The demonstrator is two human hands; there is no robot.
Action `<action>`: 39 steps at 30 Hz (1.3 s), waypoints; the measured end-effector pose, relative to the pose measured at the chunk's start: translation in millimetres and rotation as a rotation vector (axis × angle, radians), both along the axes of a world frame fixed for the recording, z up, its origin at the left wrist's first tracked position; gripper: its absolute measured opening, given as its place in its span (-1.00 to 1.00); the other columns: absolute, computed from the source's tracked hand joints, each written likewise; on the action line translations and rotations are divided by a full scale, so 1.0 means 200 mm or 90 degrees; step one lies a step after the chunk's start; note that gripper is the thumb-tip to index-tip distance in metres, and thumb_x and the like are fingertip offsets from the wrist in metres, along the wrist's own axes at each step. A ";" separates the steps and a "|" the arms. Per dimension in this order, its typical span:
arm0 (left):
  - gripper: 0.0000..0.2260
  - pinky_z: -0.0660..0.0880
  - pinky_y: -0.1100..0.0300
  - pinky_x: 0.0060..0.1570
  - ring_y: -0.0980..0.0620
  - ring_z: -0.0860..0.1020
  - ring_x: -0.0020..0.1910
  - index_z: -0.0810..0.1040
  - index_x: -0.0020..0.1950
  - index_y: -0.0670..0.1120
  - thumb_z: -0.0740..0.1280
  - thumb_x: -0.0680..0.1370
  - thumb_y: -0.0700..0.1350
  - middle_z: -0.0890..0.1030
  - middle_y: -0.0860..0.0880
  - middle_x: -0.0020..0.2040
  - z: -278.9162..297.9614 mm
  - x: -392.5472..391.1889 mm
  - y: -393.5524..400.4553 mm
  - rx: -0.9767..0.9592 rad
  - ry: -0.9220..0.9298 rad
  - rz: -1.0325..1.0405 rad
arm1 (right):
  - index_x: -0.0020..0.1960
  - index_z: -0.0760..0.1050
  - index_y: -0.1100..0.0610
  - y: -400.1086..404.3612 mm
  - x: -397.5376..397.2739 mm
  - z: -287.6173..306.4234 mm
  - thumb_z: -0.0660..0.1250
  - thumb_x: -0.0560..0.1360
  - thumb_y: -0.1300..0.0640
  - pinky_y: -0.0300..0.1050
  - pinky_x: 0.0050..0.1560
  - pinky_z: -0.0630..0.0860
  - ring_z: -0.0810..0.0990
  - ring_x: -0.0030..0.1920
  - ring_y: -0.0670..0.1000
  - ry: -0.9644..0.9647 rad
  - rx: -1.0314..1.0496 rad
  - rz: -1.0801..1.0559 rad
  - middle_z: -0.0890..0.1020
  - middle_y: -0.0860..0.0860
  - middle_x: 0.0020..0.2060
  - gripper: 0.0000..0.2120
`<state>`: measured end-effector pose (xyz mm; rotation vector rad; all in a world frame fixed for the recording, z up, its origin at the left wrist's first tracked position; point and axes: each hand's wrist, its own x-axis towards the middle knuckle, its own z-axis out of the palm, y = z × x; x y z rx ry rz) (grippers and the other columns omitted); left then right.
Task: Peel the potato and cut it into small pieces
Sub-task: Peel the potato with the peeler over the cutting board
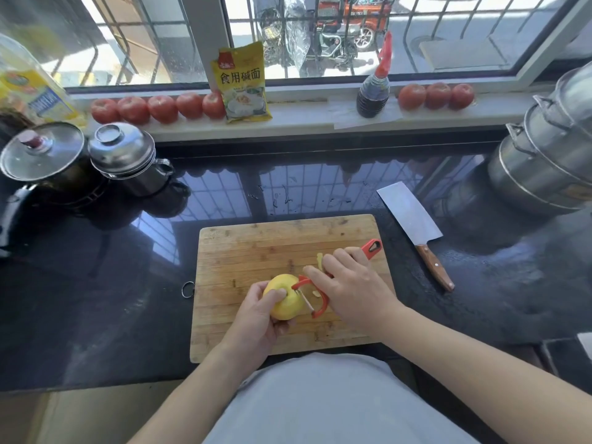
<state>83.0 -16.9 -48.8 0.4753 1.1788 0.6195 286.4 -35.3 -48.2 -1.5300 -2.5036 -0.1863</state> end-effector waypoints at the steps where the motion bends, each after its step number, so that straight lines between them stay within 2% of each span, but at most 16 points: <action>1: -0.85 0.44 0.06 -0.24 0.02 0.58 -0.28 0.46 0.25 -0.13 0.29 0.68 -0.21 0.65 -0.09 -0.11 0.01 0.00 0.00 0.006 0.001 -0.007 | 0.24 0.54 0.11 0.00 0.00 0.01 0.29 0.56 0.21 0.10 0.04 0.43 0.46 -0.10 0.13 0.003 0.009 -0.001 0.55 0.07 -0.11 -0.74; 5: -0.91 0.49 0.10 -0.25 0.01 0.56 -0.19 0.47 0.19 -0.12 0.28 0.69 -0.19 0.62 -0.11 -0.04 0.02 0.01 0.00 0.022 0.011 -0.035 | 0.21 0.54 0.13 0.01 0.01 0.02 0.29 0.54 0.24 0.11 0.04 0.43 0.46 -0.11 0.14 -0.012 0.034 -0.005 0.54 0.08 -0.12 -0.74; 9: -0.97 0.43 0.13 -0.37 -0.01 0.52 -0.31 0.44 0.10 -0.11 0.27 0.68 -0.21 0.59 -0.12 -0.14 0.00 0.00 0.00 0.024 0.032 -0.059 | 0.15 0.53 0.14 0.04 0.01 -0.01 0.27 0.51 0.28 0.11 0.05 0.43 0.46 -0.11 0.15 -0.039 0.022 -0.004 0.53 0.08 -0.13 -0.76; 11: -0.98 0.34 0.14 -0.41 -0.04 0.48 -0.39 0.45 0.08 -0.10 0.25 0.68 -0.21 0.58 -0.13 -0.20 -0.01 0.00 -0.01 0.018 0.056 -0.069 | 0.14 0.53 0.14 0.10 0.03 -0.06 0.31 0.45 0.31 0.11 0.04 0.43 0.46 -0.11 0.16 -0.073 -0.001 -0.054 0.53 0.09 -0.14 -0.72; 12: -0.97 0.31 0.15 -0.40 -0.04 0.47 -0.42 0.46 0.08 -0.09 0.24 0.68 -0.20 0.57 -0.12 -0.22 -0.02 -0.01 -0.01 0.013 0.063 -0.073 | 0.18 0.51 0.14 0.13 0.04 -0.07 0.37 0.40 0.30 0.11 0.06 0.40 0.46 -0.08 0.17 -0.106 -0.047 -0.097 0.52 0.10 -0.11 -0.65; 14: -0.91 0.32 0.18 -0.44 -0.01 0.46 -0.41 0.52 0.14 -0.08 0.23 0.68 -0.17 0.57 -0.10 -0.20 -0.01 -0.01 0.00 -0.003 0.067 -0.076 | 0.37 0.36 0.13 0.17 0.06 -0.09 0.48 0.32 0.27 0.12 0.14 0.33 0.41 0.05 0.18 -0.174 -0.177 -0.184 0.49 0.11 0.04 -0.35; 16: -0.81 0.40 0.20 -0.43 0.00 0.49 -0.30 0.56 0.25 -0.04 0.24 0.68 -0.15 0.59 -0.10 -0.08 -0.01 -0.02 0.00 -0.024 0.064 -0.069 | 0.51 0.14 0.15 0.19 0.05 -0.08 0.47 0.38 0.24 0.11 0.21 0.31 0.37 0.16 0.18 -0.204 -0.253 -0.237 0.44 0.12 0.18 -0.19; 18: -0.77 0.57 0.16 -0.29 -0.05 0.55 -0.14 0.54 0.32 -0.03 0.26 0.67 -0.16 0.59 -0.15 0.09 -0.02 -0.03 0.00 -0.050 0.036 -0.038 | 0.56 0.05 0.18 0.18 0.03 -0.09 0.38 0.46 0.24 0.10 0.23 0.33 0.39 0.21 0.18 -0.216 -0.270 -0.251 0.43 0.12 0.23 -0.22; 21: -0.73 0.70 -0.06 0.00 -0.19 0.65 -0.11 0.39 0.34 -0.14 0.30 0.66 -0.24 0.52 -0.28 0.18 -0.02 -0.02 0.01 -0.102 -0.029 0.049 | 0.44 0.25 0.13 0.15 0.05 -0.06 0.32 0.47 0.29 0.06 0.16 0.36 0.43 0.17 0.15 -0.180 -0.276 -0.235 0.45 0.09 0.17 -0.43; 24: -0.72 0.70 -0.10 0.00 -0.27 0.65 -0.04 0.34 0.35 -0.12 0.30 0.66 -0.27 0.49 -0.28 0.23 -0.01 -0.02 0.01 -0.102 -0.044 0.066 | 0.26 0.40 0.08 0.11 0.10 -0.05 0.33 0.45 0.27 0.04 0.07 0.38 0.42 0.07 0.12 -0.147 -0.272 -0.190 0.49 0.06 0.07 -0.60; 27: -0.74 0.71 -0.04 -0.06 -0.29 0.65 0.00 0.39 0.36 -0.12 0.28 0.68 -0.25 0.51 -0.28 0.25 0.01 -0.02 0.02 -0.096 -0.043 0.048 | 0.08 0.52 0.09 0.07 0.11 -0.07 0.25 0.54 0.11 0.04 -0.07 0.38 0.39 -0.10 0.09 -0.074 -0.176 -0.144 0.51 0.02 -0.12 -0.85; 29: -0.76 0.72 0.00 -0.14 -0.32 0.67 0.01 0.41 0.35 -0.12 0.28 0.68 -0.24 0.53 -0.30 0.26 0.02 -0.01 0.02 -0.101 -0.028 0.047 | 0.10 0.51 0.10 0.04 0.08 -0.05 0.15 0.59 0.08 0.05 -0.08 0.39 0.40 -0.12 0.10 -0.048 -0.142 -0.082 0.51 0.02 -0.13 -0.79; 33: -0.77 0.71 -0.11 -0.01 -0.36 0.69 0.11 0.39 0.33 -0.16 0.29 0.68 -0.24 0.55 -0.36 0.29 0.01 0.02 0.03 -0.101 0.017 0.042 | 0.22 0.49 0.13 0.01 0.00 0.00 0.27 0.53 0.21 0.06 -0.04 0.39 0.43 -0.10 0.13 -0.038 -0.077 -0.043 0.52 0.05 -0.10 -0.74; 35: -0.77 0.70 -0.14 0.03 -0.33 0.69 0.14 0.39 0.32 -0.17 0.29 0.68 -0.23 0.57 -0.35 0.27 0.01 0.03 0.03 -0.091 0.053 0.039 | 0.24 0.49 0.15 0.00 -0.05 0.01 0.20 0.54 0.24 0.07 -0.04 0.40 0.44 -0.10 0.14 -0.036 -0.061 -0.028 0.52 0.06 -0.10 -0.71; 37: -0.79 0.70 -0.15 0.02 -0.28 0.70 0.09 0.38 0.30 -0.16 0.28 0.68 -0.21 0.58 -0.33 0.24 0.02 0.04 0.04 -0.082 0.076 0.035 | 0.24 0.49 0.16 -0.01 -0.09 0.01 0.13 0.55 0.23 0.07 -0.03 0.41 0.46 -0.08 0.15 -0.044 -0.054 -0.014 0.53 0.07 -0.09 -0.69; 39: -0.81 0.70 -0.09 -0.10 -0.24 0.70 0.02 0.37 0.29 -0.15 0.26 0.70 -0.20 0.58 -0.33 0.22 0.03 0.05 0.05 -0.069 0.086 0.031 | 0.25 0.50 0.17 -0.01 -0.10 0.00 0.10 0.56 0.23 0.07 -0.02 0.41 0.48 -0.06 0.15 -0.051 -0.044 -0.023 0.55 0.08 -0.08 -0.68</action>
